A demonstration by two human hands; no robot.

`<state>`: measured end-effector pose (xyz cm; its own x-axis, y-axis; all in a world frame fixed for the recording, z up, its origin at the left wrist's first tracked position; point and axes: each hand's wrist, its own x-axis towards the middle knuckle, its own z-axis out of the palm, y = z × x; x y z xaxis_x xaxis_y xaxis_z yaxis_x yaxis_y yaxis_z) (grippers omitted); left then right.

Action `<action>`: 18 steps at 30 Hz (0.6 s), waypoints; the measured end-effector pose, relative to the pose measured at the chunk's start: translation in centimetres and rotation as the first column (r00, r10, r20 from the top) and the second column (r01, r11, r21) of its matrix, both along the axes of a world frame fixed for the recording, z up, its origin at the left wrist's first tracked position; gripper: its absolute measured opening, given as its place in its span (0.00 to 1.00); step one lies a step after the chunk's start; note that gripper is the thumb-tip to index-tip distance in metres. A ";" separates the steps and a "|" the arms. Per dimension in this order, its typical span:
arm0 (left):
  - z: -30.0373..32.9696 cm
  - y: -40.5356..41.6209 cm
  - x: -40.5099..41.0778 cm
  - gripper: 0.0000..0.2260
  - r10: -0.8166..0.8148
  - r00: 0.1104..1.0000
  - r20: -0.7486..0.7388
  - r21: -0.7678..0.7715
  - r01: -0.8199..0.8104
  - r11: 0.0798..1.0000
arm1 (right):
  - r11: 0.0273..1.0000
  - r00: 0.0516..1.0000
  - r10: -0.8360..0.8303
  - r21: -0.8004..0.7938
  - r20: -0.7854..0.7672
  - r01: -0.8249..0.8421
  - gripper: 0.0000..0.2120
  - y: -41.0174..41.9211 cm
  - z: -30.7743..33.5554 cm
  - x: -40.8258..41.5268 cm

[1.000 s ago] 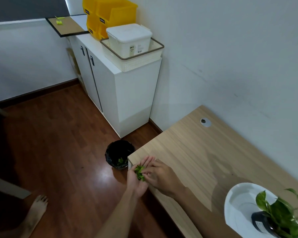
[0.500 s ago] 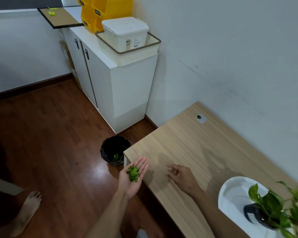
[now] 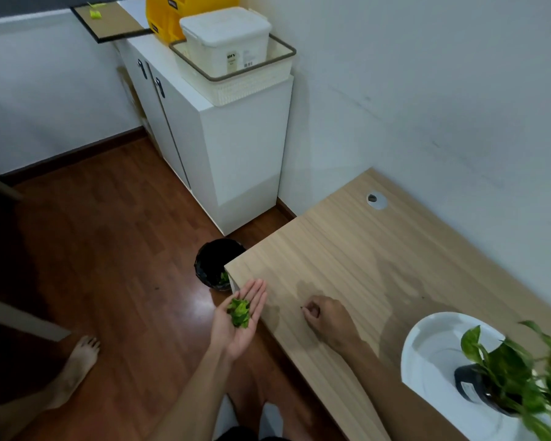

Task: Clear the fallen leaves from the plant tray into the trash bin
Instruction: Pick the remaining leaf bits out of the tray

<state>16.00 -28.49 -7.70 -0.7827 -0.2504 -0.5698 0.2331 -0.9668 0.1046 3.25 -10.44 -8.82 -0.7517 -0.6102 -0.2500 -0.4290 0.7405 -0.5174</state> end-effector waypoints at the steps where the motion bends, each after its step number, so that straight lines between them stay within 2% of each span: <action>1: 0.2 0.0 -0.1 0.19 0.011 1.000 -0.001 -0.011 -0.011 1.000 | 1.000 1.000 0.014 -0.024 0.019 -0.014 0.07 -0.2 0.2 -0.1; 5: -0.1 -0.4 -0.9 0.19 0.048 0.998 0.029 -0.035 -0.047 0.998 | 0.970 0.990 0.144 -0.200 0.000 -0.141 0.04 -2.6 3.2 -0.1; 9: 0.0 0.0 -2.4 0.21 -0.008 0.997 0.077 -0.024 0.010 1.000 | 0.885 0.958 0.287 -0.378 -0.020 -0.273 0.05 -5.4 6.9 1.4; 15: 0.9 0.0 -4.3 0.20 0.005 0.998 0.066 0.062 -0.009 0.998 | 0.866 0.919 0.392 -0.318 -0.046 -0.385 0.13 -7.9 7.1 1.3; 18: 1.2 -1.0 -4.8 0.21 0.003 0.997 0.076 0.093 -0.010 0.996 | 0.867 0.918 0.389 -0.303 -0.084 -0.395 0.13 -8.7 7.0 0.5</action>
